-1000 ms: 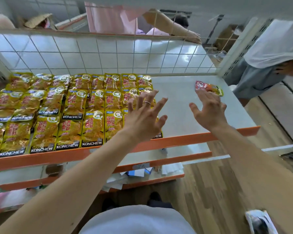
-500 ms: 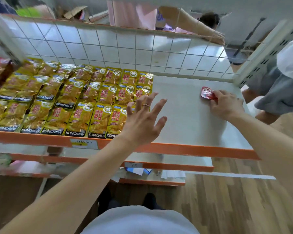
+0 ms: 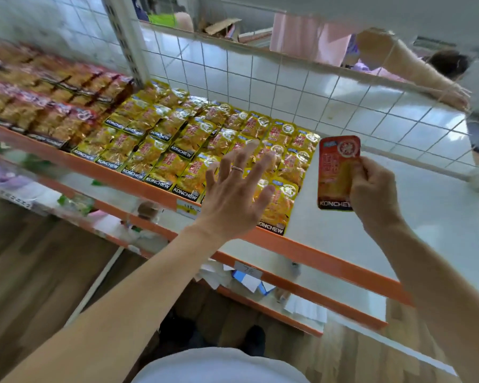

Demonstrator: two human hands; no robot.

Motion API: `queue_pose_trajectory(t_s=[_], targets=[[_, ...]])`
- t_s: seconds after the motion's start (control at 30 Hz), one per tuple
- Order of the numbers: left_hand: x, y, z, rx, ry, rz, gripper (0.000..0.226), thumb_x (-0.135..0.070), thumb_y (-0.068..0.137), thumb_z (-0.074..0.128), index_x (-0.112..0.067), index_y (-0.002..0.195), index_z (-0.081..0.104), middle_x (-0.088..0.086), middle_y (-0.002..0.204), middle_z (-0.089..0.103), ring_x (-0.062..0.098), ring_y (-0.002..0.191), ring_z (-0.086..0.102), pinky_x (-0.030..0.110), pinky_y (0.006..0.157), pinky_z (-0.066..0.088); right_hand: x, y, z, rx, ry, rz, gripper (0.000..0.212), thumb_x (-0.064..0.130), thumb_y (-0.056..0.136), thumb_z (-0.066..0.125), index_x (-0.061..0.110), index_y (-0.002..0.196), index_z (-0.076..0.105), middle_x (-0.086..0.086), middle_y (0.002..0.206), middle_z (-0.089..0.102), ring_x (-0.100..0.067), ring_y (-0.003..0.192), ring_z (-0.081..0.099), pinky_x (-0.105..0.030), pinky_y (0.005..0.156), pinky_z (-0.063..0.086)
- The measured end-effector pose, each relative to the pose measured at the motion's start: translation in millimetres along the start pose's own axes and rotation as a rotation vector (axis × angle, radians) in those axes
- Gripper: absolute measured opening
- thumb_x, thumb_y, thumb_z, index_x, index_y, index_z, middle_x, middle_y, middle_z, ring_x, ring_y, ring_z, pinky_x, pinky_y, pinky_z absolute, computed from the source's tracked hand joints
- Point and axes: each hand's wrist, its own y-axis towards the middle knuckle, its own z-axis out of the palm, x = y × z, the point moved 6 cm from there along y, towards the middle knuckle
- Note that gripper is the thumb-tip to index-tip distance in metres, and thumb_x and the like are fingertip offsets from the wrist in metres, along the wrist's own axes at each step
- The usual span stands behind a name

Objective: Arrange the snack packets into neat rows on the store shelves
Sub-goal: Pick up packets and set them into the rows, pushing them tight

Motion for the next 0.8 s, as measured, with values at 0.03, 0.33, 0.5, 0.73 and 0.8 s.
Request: queue_pose_trajectory(t_s=[0.03, 0.33, 0.5, 0.73, 0.8], targets=[[9.2, -4.4, -7.9, -0.019, -0.017, -0.018, 0.06, -0.052, 0.096, 0.034, -0.032, 0.152, 0.036, 0.0, 0.162, 0.025, 0.027, 0.146, 0.025, 0.058, 0.11, 0.023, 9.9, -8.2, 17.4, 0.035, 0.153, 0.062, 0.026, 0.013, 0.104, 0.042, 0.004, 0.097, 0.065, -0.009, 0.082, 0.065, -0.022, 0.068, 0.068, -0.037, 0.058, 0.058], [122.3, -56.3, -81.2, -0.165, -0.065, -0.175, 0.057, -0.052, 0.101, 0.033, -0.032, 0.154, 0.033, -0.001, 0.162, 0.025, 0.026, 0.146, 0.026, 0.063, 0.111, 0.027, 93.6, -63.0, 164.6, 0.347, 0.561, 0.222, 0.014, 0.009, 0.1, 0.055, 0.013, 0.104, 0.068, -0.001, 0.09, 0.076, -0.019, 0.085, 0.072, -0.046, 0.086, 0.058], [212.9, -102.4, -128.1, -0.18, -0.064, -0.256, 0.059, -0.056, 0.1, 0.025, -0.036, 0.156, 0.026, -0.005, 0.165, 0.017, 0.023, 0.149, 0.017, 0.062, 0.113, 0.025, 152.1, -92.1, 253.9, 0.427, 0.465, 0.153, 0.014, 0.017, 0.101, 0.056, 0.016, 0.11, 0.068, -0.004, 0.099, 0.077, -0.022, 0.092, 0.073, -0.043, 0.087, 0.058], [328.0, -157.8, -188.9, -0.232, -0.044, -0.316, 0.058, -0.054, 0.1, 0.026, -0.035, 0.155, 0.025, -0.005, 0.163, 0.018, 0.023, 0.148, 0.017, 0.062, 0.114, 0.024, 228.0, -126.6, 372.1, 0.463, 0.512, 0.15, 0.009, 0.018, 0.097, 0.063, 0.021, 0.105, 0.068, -0.002, 0.095, 0.077, -0.016, 0.086, 0.074, -0.033, 0.075, 0.06], [355.8, -171.7, -206.1, -0.239, -0.011, -0.329, 0.058, -0.054, 0.101, 0.027, -0.033, 0.156, 0.027, -0.003, 0.164, 0.019, 0.024, 0.148, 0.017, 0.055, 0.114, 0.022, 246.7, -136.6, 402.2, 0.478, 0.522, 0.146, 0.007, 0.02, 0.097, 0.063, 0.022, 0.101, 0.068, -0.003, 0.097, 0.076, -0.018, 0.089, 0.073, -0.033, 0.075, 0.059]])
